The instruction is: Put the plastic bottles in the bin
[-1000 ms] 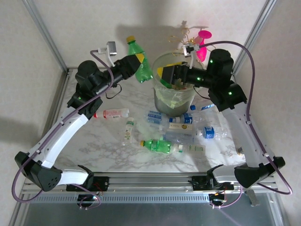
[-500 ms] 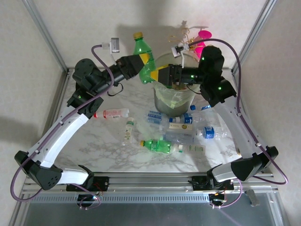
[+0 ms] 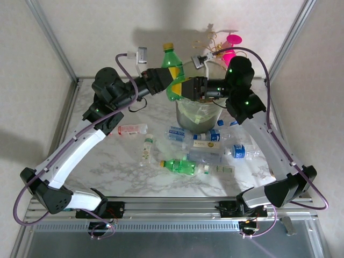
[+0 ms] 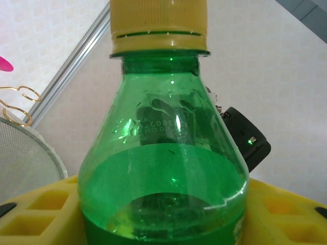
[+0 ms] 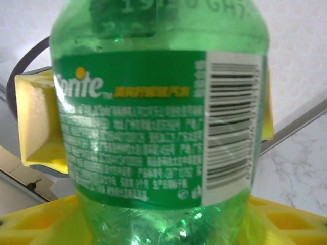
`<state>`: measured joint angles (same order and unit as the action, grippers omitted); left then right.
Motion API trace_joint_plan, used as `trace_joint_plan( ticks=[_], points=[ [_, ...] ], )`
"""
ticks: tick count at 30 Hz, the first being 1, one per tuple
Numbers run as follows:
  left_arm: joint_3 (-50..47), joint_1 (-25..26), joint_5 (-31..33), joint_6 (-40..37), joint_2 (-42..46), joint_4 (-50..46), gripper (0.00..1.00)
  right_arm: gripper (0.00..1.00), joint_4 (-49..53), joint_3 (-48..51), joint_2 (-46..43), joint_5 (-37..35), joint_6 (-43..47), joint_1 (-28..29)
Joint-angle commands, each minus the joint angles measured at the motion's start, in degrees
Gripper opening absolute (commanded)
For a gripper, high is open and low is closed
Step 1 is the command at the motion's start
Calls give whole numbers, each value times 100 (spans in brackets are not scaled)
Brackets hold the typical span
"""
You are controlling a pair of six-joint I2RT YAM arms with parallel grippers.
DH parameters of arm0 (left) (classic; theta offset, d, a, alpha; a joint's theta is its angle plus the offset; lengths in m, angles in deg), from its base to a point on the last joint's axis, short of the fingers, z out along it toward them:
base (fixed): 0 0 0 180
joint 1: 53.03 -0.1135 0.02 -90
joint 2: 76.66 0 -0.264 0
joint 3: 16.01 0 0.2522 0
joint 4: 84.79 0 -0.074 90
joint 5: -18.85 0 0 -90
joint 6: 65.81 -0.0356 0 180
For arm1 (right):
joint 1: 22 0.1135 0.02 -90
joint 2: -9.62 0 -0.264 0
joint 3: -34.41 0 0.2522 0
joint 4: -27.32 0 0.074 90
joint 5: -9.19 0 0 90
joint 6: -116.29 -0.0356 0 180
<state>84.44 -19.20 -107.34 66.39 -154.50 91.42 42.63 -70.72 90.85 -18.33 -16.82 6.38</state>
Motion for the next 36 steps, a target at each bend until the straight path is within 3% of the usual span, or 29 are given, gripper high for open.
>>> trace_joint_plan(
  ticks=[1, 8, 12, 15, 19, 23, 27, 36],
  points=[
    [163, 175, -187, -93, 41, 180, 52, 63, -206, 135, -12, -16, -129, 9],
    [104, 204, -71, -181, 98, 145, 57, 48, 64, 109, -83, -188, 75, -64],
    [219, 204, 160, -314, 111, -62, 77, 48, 189, 164, -225, -375, 155, -176],
    [248, 110, 842, -421, 258, -363, 88, 48, 619, 104, -318, -702, 426, -343],
    [143, -103, 1716, -577, 614, -593, 91, 48, 1789, -273, -316, -1639, 957, -913],
    [116, -251, 2530, -986, 885, -1276, 91, 47, 3367, -975, -20, -3637, 1587, -1012],
    [-124, -331, 2476, -1192, 1086, -1544, 91, 43, 4528, -1584, 591, -4990, 1879, -1015],
    [-1006, -332, 2520, -1077, 1586, -1666, 91, 43, 5460, -2192, 1530, -5712, 1889, -852]
  ],
)
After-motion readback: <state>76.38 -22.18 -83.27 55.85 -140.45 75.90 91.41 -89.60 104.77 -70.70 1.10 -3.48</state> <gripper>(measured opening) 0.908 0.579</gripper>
